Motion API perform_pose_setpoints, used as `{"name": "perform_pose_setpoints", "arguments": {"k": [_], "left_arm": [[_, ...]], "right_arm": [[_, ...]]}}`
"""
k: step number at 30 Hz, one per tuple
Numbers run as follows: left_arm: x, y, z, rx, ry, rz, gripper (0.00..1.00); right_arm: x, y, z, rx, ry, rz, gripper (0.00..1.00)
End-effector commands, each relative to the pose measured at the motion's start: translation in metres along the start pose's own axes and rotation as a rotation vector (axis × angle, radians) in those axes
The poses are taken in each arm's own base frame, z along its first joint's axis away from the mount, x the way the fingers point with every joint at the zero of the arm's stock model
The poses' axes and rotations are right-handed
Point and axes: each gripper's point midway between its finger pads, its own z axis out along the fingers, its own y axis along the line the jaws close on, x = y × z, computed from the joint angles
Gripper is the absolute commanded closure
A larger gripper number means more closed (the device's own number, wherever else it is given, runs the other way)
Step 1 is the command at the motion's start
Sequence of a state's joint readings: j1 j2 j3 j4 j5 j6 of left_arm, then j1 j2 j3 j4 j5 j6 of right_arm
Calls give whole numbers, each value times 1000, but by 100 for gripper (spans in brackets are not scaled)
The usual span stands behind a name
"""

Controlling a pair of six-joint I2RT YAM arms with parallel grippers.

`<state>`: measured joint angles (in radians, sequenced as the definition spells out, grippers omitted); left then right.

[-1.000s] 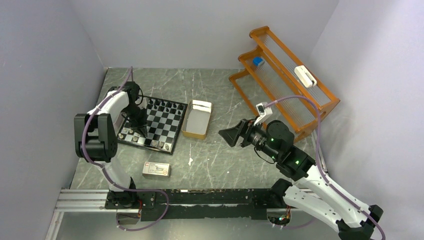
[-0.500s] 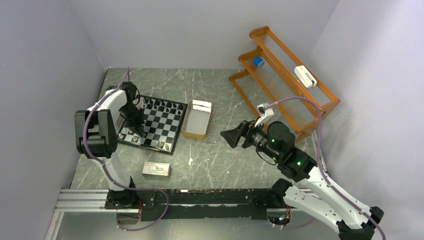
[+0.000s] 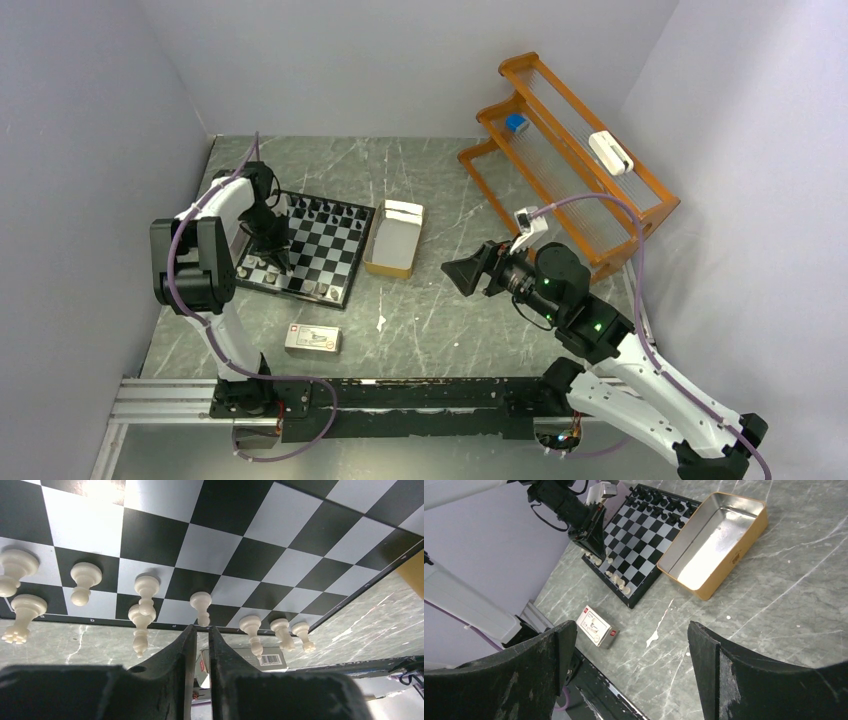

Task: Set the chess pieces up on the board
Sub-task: Place the chess piece on the chessboard, then move the chess piece to the chessboard.

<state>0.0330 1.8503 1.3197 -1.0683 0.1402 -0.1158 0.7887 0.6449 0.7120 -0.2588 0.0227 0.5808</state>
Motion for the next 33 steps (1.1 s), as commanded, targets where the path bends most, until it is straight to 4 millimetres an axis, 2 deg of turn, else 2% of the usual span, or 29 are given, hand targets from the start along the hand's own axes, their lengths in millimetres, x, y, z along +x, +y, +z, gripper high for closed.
{"name": "perform_pose_setpoints", "arguments": {"k": [1, 7, 11, 18, 23, 27, 30, 33], "left_arm": [[-9, 0, -9, 1, -21, 9, 79], [-8, -1, -8, 2, -21, 11, 78], [-13, 1, -17, -12, -55, 14, 77], [-6, 6, -24, -38, -111, 15, 69], [1, -5, -17, 20, -120, 41, 71], [5, -5, -8, 1, -107, 53, 71], [2, -5, -4, -2, -117, 50, 72], [3, -13, 1, -1, -112, 87, 72]], "right_arm": [[-7, 2, -4, -3, -28, 8, 14], [-7, 3, -3, -6, -27, 4, 14], [-6, 2, -3, -6, -25, 5, 14], [-3, 3, -2, -15, -18, 11, 14], [-4, 3, -2, -14, -19, 10, 14], [-5, 4, -4, -14, -24, 10, 14], [-5, 3, -4, -12, -24, 15, 14], [-4, 3, -3, -12, -24, 19, 14]]}}
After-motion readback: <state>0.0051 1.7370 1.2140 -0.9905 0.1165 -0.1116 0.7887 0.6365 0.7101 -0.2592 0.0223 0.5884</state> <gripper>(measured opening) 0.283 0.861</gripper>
